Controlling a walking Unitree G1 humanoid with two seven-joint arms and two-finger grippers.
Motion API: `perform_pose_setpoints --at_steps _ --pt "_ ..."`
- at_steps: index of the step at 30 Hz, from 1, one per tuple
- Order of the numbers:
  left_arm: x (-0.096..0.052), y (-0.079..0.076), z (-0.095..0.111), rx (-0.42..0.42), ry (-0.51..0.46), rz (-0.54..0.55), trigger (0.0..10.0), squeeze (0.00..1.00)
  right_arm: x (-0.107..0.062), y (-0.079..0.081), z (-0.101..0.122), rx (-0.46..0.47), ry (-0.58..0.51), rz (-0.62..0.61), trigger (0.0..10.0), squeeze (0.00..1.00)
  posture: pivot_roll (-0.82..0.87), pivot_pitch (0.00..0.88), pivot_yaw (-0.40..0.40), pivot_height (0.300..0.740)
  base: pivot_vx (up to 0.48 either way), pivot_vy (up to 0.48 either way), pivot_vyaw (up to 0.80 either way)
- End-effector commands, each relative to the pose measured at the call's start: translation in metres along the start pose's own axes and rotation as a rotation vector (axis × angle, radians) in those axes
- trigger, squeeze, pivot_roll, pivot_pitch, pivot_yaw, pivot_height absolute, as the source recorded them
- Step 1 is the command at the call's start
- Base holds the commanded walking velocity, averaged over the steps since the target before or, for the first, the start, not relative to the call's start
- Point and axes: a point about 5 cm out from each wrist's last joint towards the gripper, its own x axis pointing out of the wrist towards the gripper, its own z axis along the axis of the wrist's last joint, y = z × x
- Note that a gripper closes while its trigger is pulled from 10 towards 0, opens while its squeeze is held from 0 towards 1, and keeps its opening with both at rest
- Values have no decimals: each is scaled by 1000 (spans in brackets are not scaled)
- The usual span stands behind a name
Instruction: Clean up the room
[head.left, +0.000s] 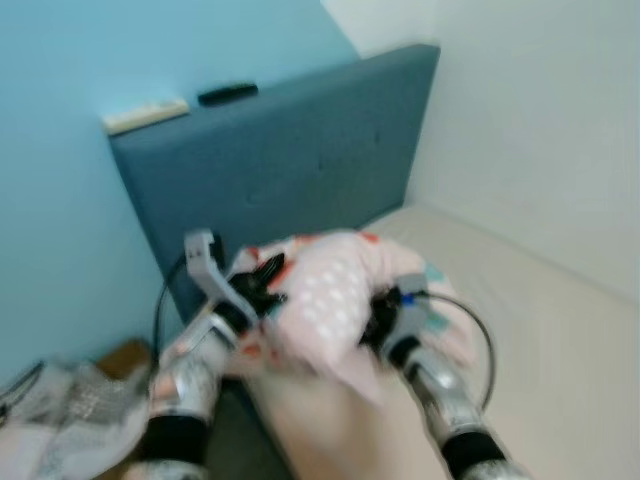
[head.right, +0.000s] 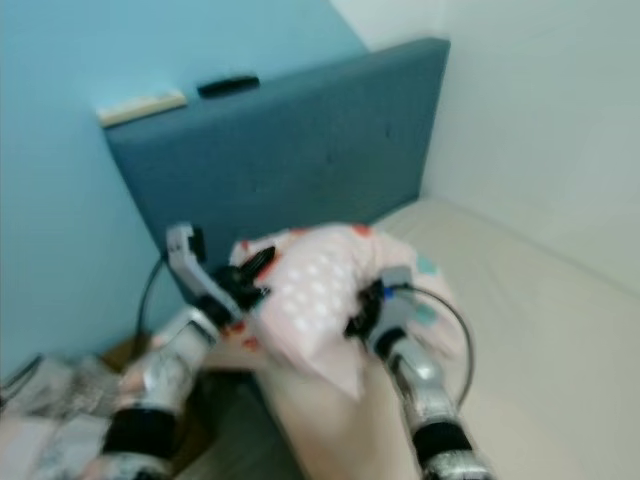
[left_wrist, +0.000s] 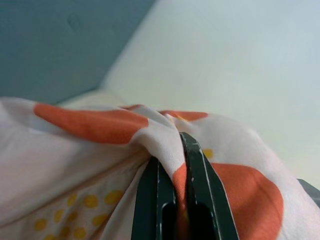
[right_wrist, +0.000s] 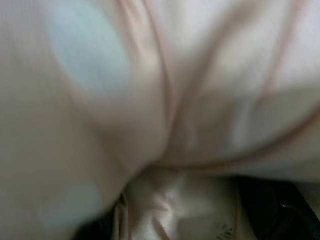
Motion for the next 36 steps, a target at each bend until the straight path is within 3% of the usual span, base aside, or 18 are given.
perform_pose_setpoints --at_steps 1,19,23,32,34,36 --pt "-1 -4 7 11 -29 -38 10000 0 11 23 -1 2 12 101 10000 0 -37 25 -16 735 0 0 800" --pt "0 -7 2 30 9 -59 10000 0 11 21 -1 14 7 75 10000 0 -39 15 -11 735 0 0 800" --pt "-1 -16 -3 49 29 -127 10000 0 12 9 -2 21 36 -41 10000 0 -39 18 -8 735 84 0 0" --pt "0 -29 -6 21 31 -212 10000 0 11 5 0 33 26 -61 10000 0 -44 20 -7 735 469 0 0" --pt "1 -45 0 -28 16 -332 10000 0 11 2 1 40 20 -80 10000 0 -45 18 -6 735 480 0 0" --pt "1 -50 2 -42 13 -372 10000 0 11 1 2 42 18 -86 10000 0 -45 18 -6 735 480 0 0"
